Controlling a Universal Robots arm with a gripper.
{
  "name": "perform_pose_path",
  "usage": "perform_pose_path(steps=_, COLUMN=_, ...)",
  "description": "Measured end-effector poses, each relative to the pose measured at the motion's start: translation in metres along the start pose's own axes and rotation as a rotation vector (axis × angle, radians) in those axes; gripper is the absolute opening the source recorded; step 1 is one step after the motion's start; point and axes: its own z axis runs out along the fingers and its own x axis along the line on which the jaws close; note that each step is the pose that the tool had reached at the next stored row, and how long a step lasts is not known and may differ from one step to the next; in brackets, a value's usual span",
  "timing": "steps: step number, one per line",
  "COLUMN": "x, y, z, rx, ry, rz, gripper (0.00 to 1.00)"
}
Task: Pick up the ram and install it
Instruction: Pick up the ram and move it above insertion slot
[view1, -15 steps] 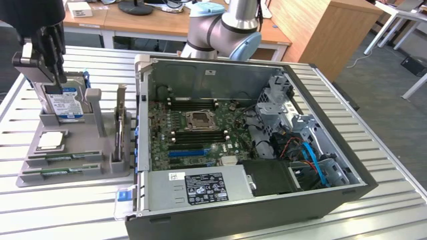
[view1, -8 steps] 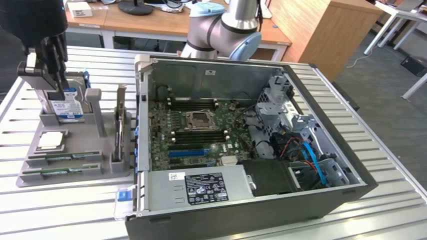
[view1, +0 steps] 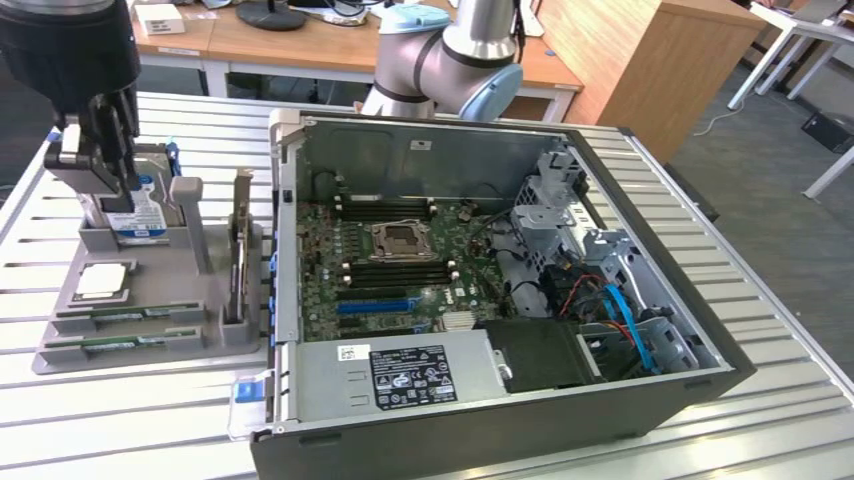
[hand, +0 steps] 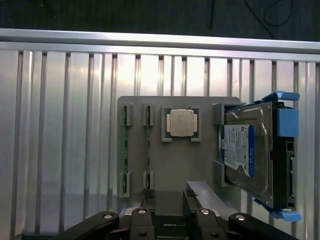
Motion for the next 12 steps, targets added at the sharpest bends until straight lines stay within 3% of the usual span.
perform_pose_path(steps=12, x=0.0, y=-0.0008, z=0.0218, rx=-0.0001, ry=0.0001, rz=0.0, gripper=0.36)
